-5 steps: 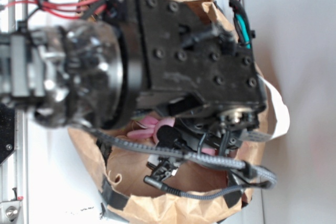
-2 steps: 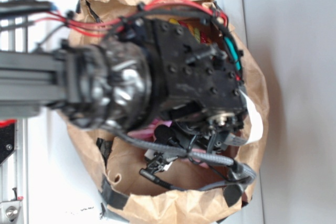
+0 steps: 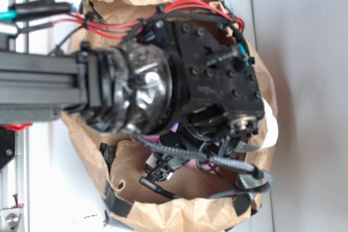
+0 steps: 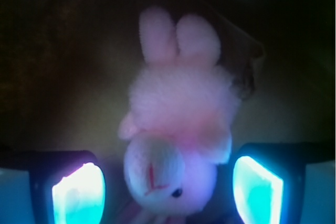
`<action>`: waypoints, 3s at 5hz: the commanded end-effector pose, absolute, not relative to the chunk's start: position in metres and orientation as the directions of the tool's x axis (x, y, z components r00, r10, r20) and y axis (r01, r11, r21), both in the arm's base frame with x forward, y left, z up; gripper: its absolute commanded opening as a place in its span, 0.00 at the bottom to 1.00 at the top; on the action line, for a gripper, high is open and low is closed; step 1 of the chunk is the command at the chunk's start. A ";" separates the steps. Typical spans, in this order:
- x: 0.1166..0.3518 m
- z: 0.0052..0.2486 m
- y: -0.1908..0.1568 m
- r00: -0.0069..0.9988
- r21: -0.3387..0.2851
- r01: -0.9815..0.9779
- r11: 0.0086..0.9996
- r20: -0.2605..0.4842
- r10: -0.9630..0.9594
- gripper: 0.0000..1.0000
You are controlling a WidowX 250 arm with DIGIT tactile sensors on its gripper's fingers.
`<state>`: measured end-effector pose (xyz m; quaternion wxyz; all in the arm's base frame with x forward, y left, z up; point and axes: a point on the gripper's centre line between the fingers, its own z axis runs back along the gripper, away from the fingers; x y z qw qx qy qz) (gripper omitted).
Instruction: Grab the pink bunny.
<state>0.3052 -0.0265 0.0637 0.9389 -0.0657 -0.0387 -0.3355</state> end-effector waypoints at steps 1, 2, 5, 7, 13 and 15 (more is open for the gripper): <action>0.316 0.081 -0.039 0.773 -0.067 0.630 0.774 0.154 -0.615 0.00; 0.317 0.081 -0.039 0.778 -0.062 0.624 0.779 0.151 -0.610 0.00; 0.315 0.082 -0.039 0.778 -0.048 0.621 0.782 0.159 -0.608 1.00; 0.315 0.082 -0.039 0.778 -0.048 0.621 0.782 0.159 -0.608 1.00; 0.312 0.043 -0.044 0.766 -0.045 0.638 0.768 0.136 -0.628 1.00; 0.307 0.042 -0.044 0.782 -0.050 0.619 0.784 0.134 -0.609 0.00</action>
